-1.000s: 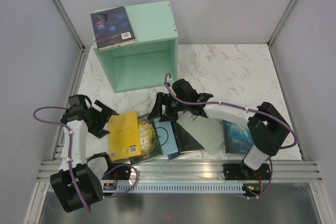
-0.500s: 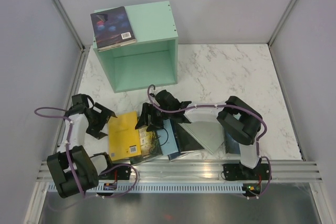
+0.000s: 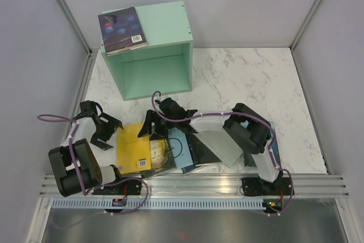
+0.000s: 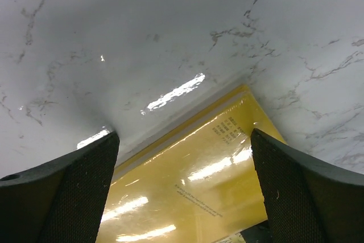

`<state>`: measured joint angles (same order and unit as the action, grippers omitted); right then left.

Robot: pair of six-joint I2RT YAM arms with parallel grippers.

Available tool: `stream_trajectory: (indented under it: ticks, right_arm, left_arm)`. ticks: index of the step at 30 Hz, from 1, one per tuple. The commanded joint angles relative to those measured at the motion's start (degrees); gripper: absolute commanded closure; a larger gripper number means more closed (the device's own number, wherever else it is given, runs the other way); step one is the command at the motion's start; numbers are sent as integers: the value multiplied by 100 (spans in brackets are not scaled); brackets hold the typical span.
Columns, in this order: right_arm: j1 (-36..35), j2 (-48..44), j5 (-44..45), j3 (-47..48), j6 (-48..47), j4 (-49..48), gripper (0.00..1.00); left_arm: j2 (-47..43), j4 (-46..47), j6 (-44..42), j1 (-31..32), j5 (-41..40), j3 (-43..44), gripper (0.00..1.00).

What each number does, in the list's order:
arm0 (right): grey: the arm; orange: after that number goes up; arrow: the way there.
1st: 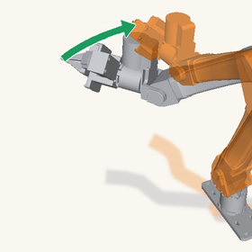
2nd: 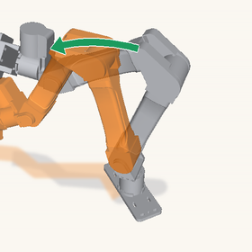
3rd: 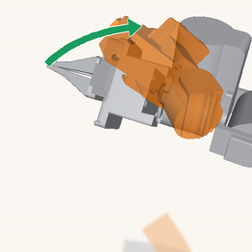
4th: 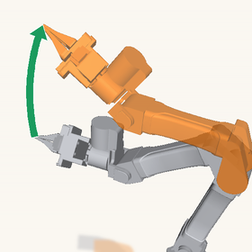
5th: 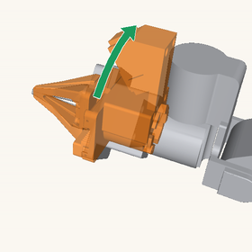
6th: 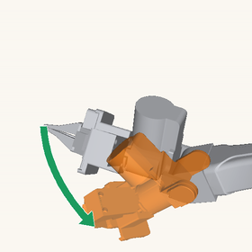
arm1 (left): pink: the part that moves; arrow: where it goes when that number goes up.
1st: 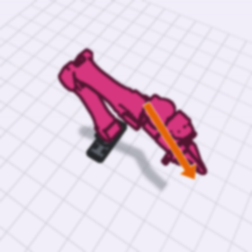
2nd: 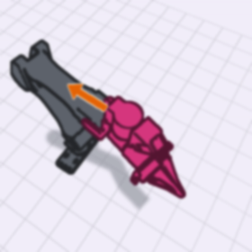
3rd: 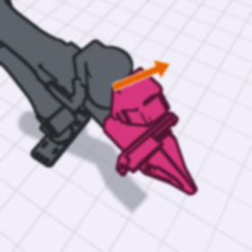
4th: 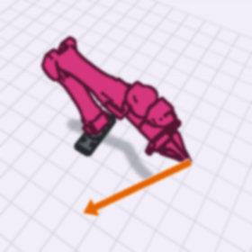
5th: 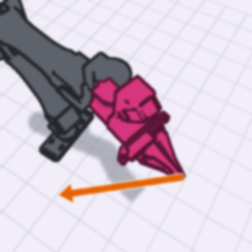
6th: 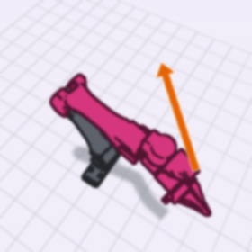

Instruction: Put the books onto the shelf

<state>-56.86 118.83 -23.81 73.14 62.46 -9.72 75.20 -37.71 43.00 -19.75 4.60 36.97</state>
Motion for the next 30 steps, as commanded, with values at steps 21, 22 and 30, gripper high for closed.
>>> stream_trajectory:
  ticks: [21, 22, 30]
  right_arm:
    - [-142, 467, 210, -257, 549, -857, 89]
    - [-89, 249, 219, -283, 487, -743, 94]
    - [658, -1473, 61, -635, 4, -102, 100]
  left_arm:
    - [-945, 1031, 271, 59, 1509, -975, 2]
    - [-1111, 725, 183, 50, 1491, -842, 2]
    - [-1886, 168, -20, 59, 2060, 143, 2]
